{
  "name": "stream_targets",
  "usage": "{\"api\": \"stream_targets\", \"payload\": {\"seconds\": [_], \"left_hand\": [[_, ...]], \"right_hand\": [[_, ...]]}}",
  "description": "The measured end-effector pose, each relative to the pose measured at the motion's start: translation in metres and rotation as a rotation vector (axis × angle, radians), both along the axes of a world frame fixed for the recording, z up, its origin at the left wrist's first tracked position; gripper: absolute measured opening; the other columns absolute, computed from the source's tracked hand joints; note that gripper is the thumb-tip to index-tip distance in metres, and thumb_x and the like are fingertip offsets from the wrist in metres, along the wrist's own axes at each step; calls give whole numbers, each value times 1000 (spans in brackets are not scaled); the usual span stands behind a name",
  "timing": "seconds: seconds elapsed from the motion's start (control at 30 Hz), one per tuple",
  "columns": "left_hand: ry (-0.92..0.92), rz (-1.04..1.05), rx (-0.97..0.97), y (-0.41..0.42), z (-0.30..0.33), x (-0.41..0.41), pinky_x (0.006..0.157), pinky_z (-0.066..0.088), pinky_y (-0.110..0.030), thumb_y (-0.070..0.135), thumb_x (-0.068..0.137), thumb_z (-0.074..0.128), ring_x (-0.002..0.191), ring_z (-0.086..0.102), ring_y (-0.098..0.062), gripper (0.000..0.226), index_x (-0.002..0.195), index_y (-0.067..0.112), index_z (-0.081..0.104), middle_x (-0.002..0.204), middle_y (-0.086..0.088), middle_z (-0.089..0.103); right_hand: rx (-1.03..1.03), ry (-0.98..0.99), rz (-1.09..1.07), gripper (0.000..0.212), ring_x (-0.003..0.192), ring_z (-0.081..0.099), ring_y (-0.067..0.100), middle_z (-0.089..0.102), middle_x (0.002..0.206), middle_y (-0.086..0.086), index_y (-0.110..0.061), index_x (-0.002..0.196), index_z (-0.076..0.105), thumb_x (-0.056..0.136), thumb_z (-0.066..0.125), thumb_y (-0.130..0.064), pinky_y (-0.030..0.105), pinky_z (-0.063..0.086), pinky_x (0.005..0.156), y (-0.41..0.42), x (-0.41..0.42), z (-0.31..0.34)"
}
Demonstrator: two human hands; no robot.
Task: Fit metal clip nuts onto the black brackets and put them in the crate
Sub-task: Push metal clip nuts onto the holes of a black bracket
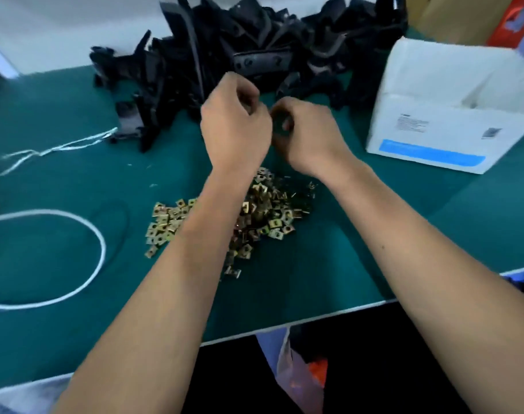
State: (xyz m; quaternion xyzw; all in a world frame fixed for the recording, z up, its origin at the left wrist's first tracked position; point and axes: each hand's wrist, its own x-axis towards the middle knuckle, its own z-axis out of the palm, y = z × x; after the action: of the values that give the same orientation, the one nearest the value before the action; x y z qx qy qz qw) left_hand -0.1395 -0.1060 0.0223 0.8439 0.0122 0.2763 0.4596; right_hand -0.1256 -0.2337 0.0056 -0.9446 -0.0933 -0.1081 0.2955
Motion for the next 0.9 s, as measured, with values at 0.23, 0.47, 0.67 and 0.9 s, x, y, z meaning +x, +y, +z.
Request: {"api": "stream_targets", "payload": {"seconds": [0.23, 0.47, 0.67, 0.9], "left_hand": [[111, -28, 146, 101, -21, 20, 81, 54, -22, 13, 88, 64, 81, 62, -1, 12, 97, 18, 69, 87, 14, 66], [35, -293, 507, 111, -21, 18, 113, 36, -28, 61, 95, 53, 137, 48, -21, 67, 140, 12, 58, 137, -4, 62], [-37, -315, 500, 112, -20, 15, 95, 50, -43, 58, 97, 57, 98, 66, -24, 68, 140, 6, 55, 104, -1, 70], [163, -105, 639, 123, -44, 28, 106, 25, -39, 63, 97, 52, 120, 58, -23, 62, 146, 26, 46, 122, 2, 68]], "right_hand": [[76, 3, 115, 24, 110, 66, 13, 74, 115, -4, -25, 116, 78, 92, 73, -23, 13, 45, 92, 49, 34, -12], [463, -129, 352, 13, 87, 69, 10, 73, 91, -7, -13, 98, 74, 86, 73, -13, 35, 59, 81, 55, 16, -10], [726, 88, 521, 34, 88, 73, 25, 72, 94, 13, -11, 110, 40, 93, 69, 0, 36, 60, 82, 43, 10, -4], [-26, 123, 469, 20, 87, 61, 5, 68, 95, -13, -26, 105, 76, 86, 82, -31, 27, 50, 84, 26, 8, -12]]}}
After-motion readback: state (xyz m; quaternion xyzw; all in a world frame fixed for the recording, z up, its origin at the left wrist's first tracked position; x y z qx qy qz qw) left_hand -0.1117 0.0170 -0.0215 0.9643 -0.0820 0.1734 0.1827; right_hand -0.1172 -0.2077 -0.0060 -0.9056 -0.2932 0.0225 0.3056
